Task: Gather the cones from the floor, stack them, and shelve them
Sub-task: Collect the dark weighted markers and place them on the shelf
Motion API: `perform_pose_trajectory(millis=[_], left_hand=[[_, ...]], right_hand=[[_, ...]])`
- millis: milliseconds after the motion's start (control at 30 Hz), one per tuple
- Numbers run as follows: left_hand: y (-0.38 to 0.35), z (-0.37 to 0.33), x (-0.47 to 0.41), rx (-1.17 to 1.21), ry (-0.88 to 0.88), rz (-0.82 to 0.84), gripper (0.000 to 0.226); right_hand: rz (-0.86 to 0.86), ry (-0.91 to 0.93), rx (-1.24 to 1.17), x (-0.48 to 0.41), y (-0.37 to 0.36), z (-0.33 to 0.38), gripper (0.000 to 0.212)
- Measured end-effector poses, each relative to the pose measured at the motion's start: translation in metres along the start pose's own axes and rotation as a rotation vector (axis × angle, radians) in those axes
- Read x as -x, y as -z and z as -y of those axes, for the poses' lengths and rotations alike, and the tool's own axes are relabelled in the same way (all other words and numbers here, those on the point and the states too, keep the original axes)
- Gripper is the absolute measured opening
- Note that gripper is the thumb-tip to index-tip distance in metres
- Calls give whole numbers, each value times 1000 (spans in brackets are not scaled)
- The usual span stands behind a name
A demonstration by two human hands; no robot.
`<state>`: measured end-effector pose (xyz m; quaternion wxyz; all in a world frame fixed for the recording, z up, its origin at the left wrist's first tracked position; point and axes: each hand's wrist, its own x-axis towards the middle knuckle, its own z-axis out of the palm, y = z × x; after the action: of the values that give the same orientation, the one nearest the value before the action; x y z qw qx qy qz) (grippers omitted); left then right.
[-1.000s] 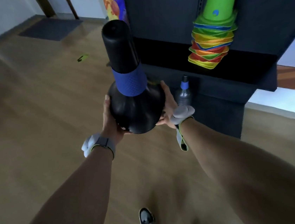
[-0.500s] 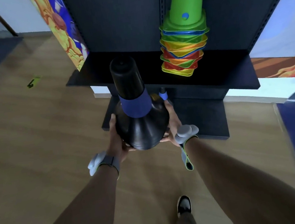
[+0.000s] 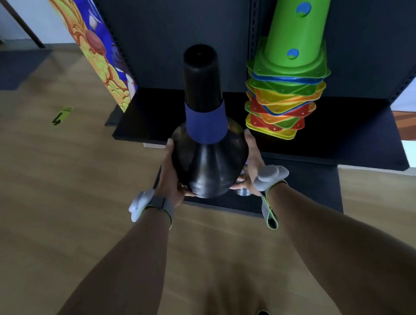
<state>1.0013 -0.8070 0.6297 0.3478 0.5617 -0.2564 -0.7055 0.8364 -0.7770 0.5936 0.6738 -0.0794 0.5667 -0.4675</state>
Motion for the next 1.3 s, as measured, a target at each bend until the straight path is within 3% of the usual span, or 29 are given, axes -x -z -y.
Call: perform_pose_trajectory(millis=[133,600,900,1067,1133,1200,1300], left_hand=[[-8,-32,-52,-24,0,-10,41],[-52,-120,-307,-255,174,155,66],[-73,-122,-391,-241,225,213,84],[-76,-101,-408,-240,200,334,56],[-76,-96,-415,-245,166,352,52],[-79,-94,-420,-277,140,354,65],[-85,-94,-431,-362,116,325,100]], right_hand=[[-8,-18,-16,-47,-17,23,94],[-182,2,-161,-251,-39,120,109],[-352,38,-223,-319,-37,142,90],[-398,57,-222,-342,-29,129,95],[-390,71,-204,-349,-27,129,87],[-384,86,-220,-359,-20,130,83],[-366,158,-341,-371,-8,135,65]])
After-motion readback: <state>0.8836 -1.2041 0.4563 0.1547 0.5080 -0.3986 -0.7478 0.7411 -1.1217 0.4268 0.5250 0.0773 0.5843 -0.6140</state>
